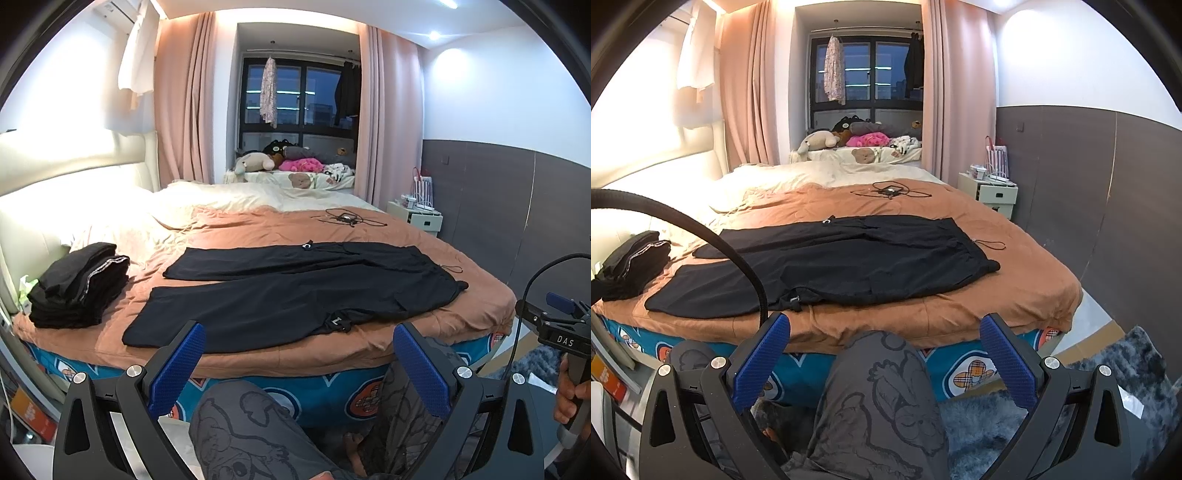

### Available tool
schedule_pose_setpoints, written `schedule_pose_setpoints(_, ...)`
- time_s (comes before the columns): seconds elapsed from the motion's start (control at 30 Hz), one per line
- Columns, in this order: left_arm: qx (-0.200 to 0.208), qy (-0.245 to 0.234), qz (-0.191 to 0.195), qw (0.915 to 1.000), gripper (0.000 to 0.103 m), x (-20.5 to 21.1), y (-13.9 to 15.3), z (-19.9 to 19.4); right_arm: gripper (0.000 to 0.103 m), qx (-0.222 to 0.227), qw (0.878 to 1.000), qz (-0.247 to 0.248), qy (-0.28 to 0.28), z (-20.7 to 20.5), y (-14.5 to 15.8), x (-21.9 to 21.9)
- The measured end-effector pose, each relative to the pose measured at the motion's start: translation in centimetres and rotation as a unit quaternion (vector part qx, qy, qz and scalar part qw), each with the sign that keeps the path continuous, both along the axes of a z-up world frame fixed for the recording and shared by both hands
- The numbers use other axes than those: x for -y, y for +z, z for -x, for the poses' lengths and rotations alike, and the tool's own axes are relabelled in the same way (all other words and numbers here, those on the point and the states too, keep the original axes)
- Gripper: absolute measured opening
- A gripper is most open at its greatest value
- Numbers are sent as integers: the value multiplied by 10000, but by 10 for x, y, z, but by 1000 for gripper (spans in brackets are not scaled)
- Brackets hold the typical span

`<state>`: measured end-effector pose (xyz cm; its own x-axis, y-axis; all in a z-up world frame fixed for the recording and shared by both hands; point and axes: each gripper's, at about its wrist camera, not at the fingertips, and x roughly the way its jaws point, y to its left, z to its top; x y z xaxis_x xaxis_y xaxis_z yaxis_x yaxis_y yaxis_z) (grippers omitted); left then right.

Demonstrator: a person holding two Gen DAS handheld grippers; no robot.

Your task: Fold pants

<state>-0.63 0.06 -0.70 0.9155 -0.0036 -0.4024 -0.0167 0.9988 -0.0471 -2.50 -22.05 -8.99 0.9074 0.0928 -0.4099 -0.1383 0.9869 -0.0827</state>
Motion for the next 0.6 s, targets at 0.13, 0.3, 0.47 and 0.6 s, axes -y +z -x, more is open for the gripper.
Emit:
schedule_pose_setpoints(0.13,3,6,-11,10000,102,0,0,0,103,-1,10000,-1,-8,0,0,0)
schedule_pose_setpoints(0.3,-5,1,4,10000,103,-1,-1,1,103,-32,10000,-16,-17,-1,-1,0)
schedule_pose_setpoints(0.47,-17,-13,26,10000,102,-2,-1,1,103,-25,10000,-12,-14,-2,0,1)
schedule_pose_setpoints(0.6,-23,-17,25,10000,102,-2,-1,1,103,-11,10000,11,-12,-3,0,1)
